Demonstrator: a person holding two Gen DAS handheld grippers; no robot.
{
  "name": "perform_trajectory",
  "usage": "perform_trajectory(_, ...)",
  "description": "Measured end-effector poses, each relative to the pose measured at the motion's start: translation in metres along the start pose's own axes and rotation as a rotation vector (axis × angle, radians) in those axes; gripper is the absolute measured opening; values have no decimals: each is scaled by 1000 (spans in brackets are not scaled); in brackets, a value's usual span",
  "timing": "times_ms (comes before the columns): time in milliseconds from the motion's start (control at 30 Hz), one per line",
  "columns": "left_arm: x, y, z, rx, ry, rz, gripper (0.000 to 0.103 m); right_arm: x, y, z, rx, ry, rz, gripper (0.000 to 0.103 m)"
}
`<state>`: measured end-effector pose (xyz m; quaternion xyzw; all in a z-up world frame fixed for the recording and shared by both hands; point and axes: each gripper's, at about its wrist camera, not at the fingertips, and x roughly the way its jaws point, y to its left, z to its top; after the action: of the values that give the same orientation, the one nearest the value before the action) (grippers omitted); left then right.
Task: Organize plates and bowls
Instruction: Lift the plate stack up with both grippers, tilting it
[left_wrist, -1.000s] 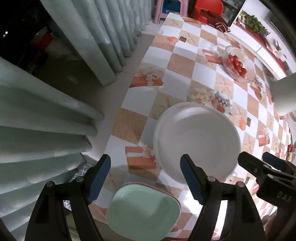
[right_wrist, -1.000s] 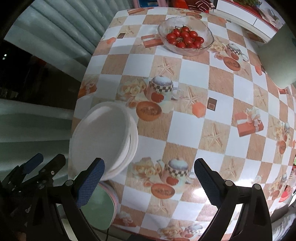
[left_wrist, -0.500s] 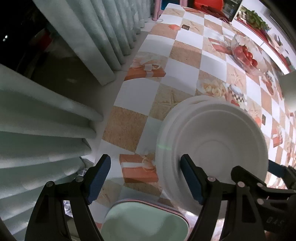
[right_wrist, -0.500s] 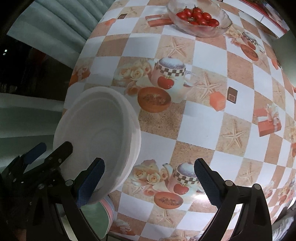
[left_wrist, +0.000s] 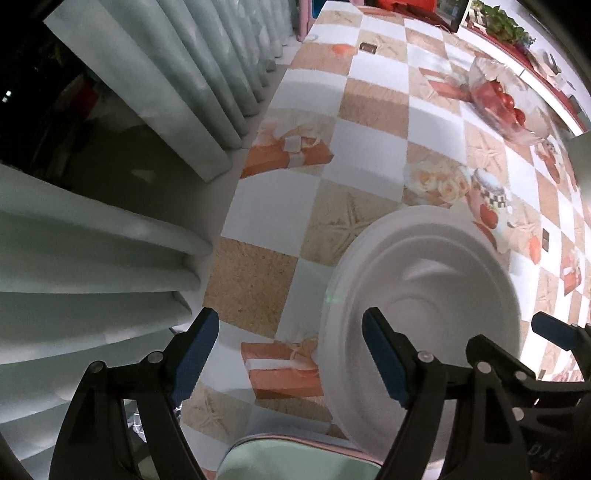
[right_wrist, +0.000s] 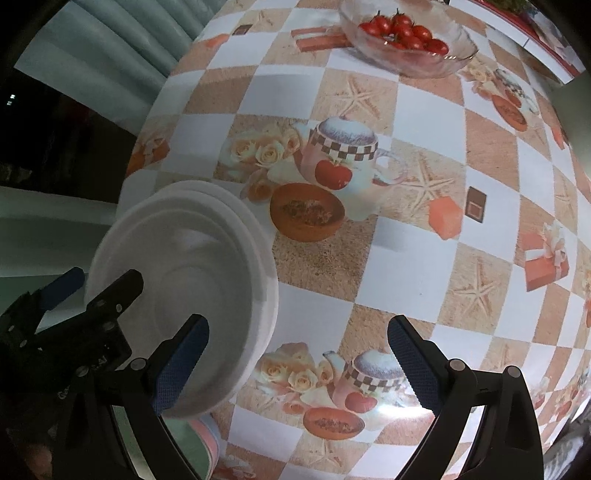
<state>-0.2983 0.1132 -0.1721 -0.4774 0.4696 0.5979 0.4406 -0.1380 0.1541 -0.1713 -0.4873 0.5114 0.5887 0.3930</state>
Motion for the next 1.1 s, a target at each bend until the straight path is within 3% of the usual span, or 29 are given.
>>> perform_trajectory(367, 18, 4, 8, 46, -4, -44, 86, 35, 2, 10, 8, 44, 44, 98)
perform_trajectory(400, 18, 5, 8, 53, 1, -56, 86, 39, -1, 11, 19, 66, 49, 103)
perform_trajectory(700, 13, 6, -3, 120, 38, -107, 82, 51, 3, 10, -3, 107, 13, 103)
perform_trajectory(867, 15, 2, -3, 142, 59, -124, 82, 39, 7, -4, -73, 67, 13, 103)
perform_trajectory(933, 18, -1, 1, 151, 66, -135, 82, 41, 7, -5, -65, 75, 26, 95)
perform_trajectory(1000, 18, -3, 1, 154, 65, -136, 80, 44, 6, -5, -40, 85, 81, 78)
perform_trajectory(1067, 17, -5, 2, 160, 70, -160, 71, 45, 8, -5, -35, 90, 108, 70)
perform_trajectory(1100, 15, -7, 2, 164, 73, -178, 61, 45, 11, -4, -41, 91, 117, 60)
